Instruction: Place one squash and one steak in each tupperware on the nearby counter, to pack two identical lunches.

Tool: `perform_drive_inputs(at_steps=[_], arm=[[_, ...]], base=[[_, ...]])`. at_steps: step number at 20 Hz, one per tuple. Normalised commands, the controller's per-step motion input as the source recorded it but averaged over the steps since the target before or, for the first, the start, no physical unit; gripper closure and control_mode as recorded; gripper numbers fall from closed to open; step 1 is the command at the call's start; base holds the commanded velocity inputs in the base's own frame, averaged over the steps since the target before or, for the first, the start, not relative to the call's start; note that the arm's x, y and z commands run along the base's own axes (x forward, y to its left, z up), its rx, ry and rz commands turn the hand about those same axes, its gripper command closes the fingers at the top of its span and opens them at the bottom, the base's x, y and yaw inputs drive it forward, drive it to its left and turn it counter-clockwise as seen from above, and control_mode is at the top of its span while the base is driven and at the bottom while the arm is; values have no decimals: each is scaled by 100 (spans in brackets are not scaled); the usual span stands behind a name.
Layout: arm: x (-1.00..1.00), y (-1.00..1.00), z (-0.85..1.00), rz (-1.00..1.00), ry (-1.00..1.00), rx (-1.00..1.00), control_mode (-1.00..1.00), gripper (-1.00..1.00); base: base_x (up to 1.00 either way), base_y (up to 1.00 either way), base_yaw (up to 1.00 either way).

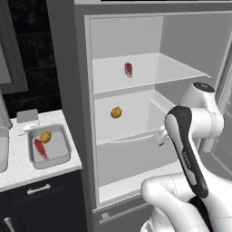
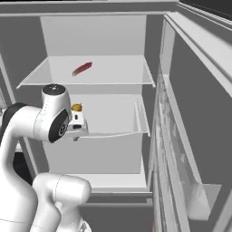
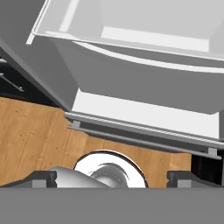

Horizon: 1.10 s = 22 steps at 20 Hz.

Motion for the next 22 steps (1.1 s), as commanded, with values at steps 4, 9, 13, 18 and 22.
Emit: perform_drive_inputs(at_steps=[4, 9, 13, 18, 22], arm=[[0, 0, 0, 0, 0, 0, 100, -100], [0, 0, 0, 0, 0, 0, 100, -100], [11, 0, -14, 12, -30, 14, -100, -100], [44, 8, -6, 24, -60, 19, -100, -100], [84, 24, 8, 9, -30, 4, -100, -100]], base=[[31, 0, 2], [1, 0, 0], [1, 0, 0], [0, 0, 0], [0, 0, 0]])
